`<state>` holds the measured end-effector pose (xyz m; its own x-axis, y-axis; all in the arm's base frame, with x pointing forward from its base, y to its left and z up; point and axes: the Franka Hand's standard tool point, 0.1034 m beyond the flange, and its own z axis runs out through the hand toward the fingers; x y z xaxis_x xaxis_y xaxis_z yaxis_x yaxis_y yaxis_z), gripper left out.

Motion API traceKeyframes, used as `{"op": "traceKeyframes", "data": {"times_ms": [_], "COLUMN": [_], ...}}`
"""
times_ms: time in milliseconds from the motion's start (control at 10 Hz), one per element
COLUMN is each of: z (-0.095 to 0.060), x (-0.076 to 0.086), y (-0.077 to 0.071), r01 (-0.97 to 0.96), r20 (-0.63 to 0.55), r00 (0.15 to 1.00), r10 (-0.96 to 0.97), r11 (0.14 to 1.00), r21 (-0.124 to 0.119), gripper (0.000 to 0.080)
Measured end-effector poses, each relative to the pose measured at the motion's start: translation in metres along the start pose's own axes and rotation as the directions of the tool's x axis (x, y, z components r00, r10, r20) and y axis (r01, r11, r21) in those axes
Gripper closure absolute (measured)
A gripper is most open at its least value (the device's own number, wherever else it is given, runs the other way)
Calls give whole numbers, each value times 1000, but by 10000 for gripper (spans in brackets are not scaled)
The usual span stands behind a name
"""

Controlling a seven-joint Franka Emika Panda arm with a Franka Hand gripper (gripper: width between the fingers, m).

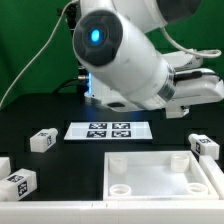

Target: Assemble one leg

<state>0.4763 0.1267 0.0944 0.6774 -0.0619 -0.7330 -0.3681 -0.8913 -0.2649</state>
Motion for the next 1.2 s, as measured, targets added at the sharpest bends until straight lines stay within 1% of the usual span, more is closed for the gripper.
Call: {"op": "traceKeyframes", "data": {"times_ms": [100, 200, 300, 400, 500, 700, 800, 900, 1000, 1100, 1200], "z": [-11, -25, -41, -56, -65, -67, -67, -76, -88, -99, -112], "x": [8, 10, 10, 11, 16, 20, 20, 30, 42, 49, 55], "y": [-4, -10, -16, -27, -38, -32, -31, -31, -29, -26, -29], "r01": [81, 110, 150, 203, 213, 195, 193, 219, 253, 278, 300], "r20": [-74, -126, -170, -202, -289, -421, -456, -535, -611, -655, -685], "r00": [994, 986, 973, 956, 929, 879, 861, 802, 724, 661, 601], "r10": [-82, -112, -156, -215, -230, -224, -226, -267, -321, -366, -412], "r11": [997, 994, 988, 976, 973, 974, 974, 964, 947, 930, 911], "r21": [-15, -22, -45, -79, -91, -111, -119, -152, -197, -239, -284], "gripper": [515, 515, 515, 515, 515, 515, 515, 515, 515, 515, 515]}}
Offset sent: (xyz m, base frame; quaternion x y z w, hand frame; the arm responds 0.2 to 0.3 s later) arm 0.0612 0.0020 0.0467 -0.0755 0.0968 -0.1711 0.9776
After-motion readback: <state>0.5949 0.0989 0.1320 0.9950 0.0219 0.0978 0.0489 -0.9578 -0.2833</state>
